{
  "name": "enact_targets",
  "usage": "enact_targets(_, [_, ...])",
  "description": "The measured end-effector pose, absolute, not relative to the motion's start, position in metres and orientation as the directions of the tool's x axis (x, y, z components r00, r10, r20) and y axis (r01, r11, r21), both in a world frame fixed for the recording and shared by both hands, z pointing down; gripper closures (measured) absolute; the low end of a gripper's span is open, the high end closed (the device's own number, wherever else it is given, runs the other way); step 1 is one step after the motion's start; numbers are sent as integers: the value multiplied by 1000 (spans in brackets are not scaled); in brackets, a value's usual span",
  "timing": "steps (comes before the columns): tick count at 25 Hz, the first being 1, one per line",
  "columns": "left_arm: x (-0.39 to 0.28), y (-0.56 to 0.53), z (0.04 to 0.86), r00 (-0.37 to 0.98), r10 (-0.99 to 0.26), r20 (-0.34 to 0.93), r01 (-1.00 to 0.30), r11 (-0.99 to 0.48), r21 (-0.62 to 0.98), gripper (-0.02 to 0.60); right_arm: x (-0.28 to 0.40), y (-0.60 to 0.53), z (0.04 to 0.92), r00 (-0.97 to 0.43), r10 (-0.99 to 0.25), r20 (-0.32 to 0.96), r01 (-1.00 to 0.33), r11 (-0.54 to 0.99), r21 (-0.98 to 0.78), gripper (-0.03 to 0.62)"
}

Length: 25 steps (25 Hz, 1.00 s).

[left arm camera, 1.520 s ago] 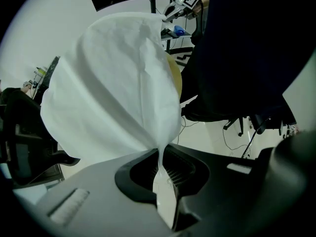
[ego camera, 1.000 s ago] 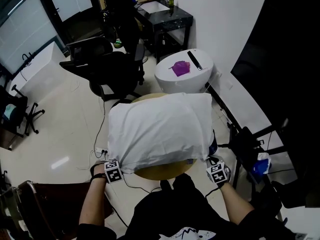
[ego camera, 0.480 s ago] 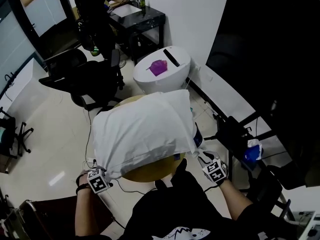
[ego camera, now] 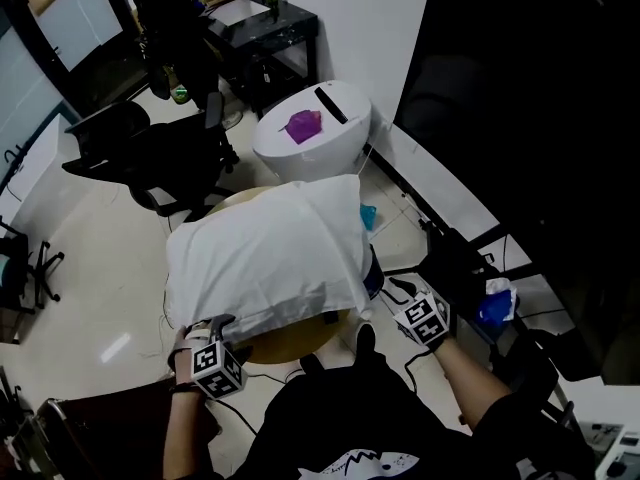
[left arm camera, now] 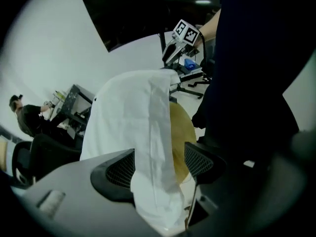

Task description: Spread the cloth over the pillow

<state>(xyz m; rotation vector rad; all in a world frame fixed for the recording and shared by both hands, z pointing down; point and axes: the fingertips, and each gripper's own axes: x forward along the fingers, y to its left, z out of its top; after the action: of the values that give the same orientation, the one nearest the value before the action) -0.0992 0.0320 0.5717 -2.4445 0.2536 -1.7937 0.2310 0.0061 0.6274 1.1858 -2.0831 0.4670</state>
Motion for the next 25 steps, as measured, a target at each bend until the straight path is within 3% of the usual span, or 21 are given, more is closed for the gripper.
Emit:
enact_targets(6, [0, 25, 600, 322, -264, 909, -50, -964, -263, 274, 211, -31, 636, -489, -525, 697, -797, 593, -113, 447])
enact_targets(10, [25, 17, 622, 300, -264, 917, -77, -964, -253, 273, 196, -42, 648, -561, -449, 695, -747, 637, -191, 447])
enact_targets(15, [47, -1, 631, 302, -274, 913, -142, -960, -242, 273, 192, -50, 663, -616, -371, 695, -738, 581, -344, 447])
enact_targets(25, [60, -2, 644, 286, -214, 934, -215, -964, -155, 273, 182, -51, 651, -654, -348, 672, -664, 689, -290, 457])
